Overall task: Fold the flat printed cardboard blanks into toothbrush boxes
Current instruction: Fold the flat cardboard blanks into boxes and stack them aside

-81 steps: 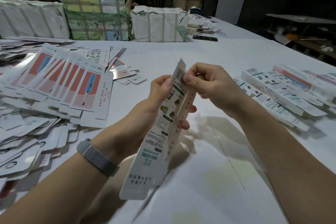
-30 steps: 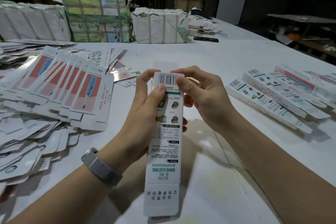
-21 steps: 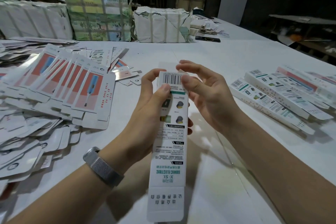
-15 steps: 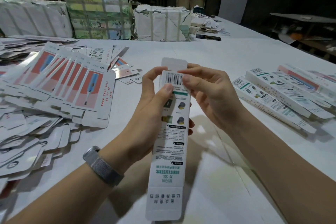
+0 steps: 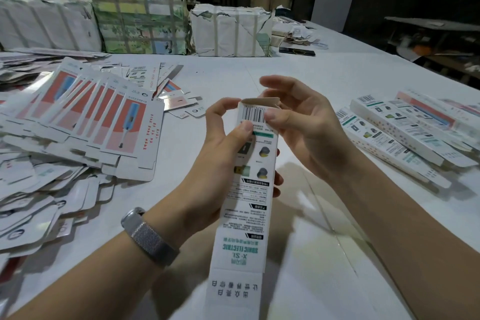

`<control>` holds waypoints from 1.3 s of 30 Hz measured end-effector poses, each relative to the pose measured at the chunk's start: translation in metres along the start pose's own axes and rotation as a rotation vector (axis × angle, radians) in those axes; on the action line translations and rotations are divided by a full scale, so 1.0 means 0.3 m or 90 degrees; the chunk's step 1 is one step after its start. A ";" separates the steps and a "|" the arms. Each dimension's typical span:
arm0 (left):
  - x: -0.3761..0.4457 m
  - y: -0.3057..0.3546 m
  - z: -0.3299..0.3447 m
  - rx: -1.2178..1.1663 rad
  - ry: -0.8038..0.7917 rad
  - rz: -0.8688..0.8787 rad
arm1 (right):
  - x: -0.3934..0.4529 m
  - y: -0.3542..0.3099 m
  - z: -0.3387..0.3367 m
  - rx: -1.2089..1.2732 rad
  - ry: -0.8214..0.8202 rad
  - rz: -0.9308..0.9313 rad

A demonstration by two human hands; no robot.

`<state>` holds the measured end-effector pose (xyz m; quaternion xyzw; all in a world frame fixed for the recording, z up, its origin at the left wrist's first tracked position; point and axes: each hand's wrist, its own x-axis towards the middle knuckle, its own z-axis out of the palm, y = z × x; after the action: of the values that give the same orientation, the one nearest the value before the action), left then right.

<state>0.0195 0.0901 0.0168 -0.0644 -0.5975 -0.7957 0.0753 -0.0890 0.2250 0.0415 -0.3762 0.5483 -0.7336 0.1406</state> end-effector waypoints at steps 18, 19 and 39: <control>0.000 0.000 -0.001 0.043 -0.010 -0.047 | 0.001 -0.030 -0.005 -0.105 0.028 0.041; 0.000 0.001 -0.002 0.052 -0.013 -0.044 | 0.001 -0.033 -0.010 -0.125 0.016 0.058; 0.024 -0.009 0.012 0.161 -0.027 0.038 | -0.009 -0.080 -0.061 -0.255 -0.032 0.037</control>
<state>0.0119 0.0939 0.0167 -0.0892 -0.6925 -0.7097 0.0941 -0.0952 0.2479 0.0601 -0.3985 0.6905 -0.5957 0.0976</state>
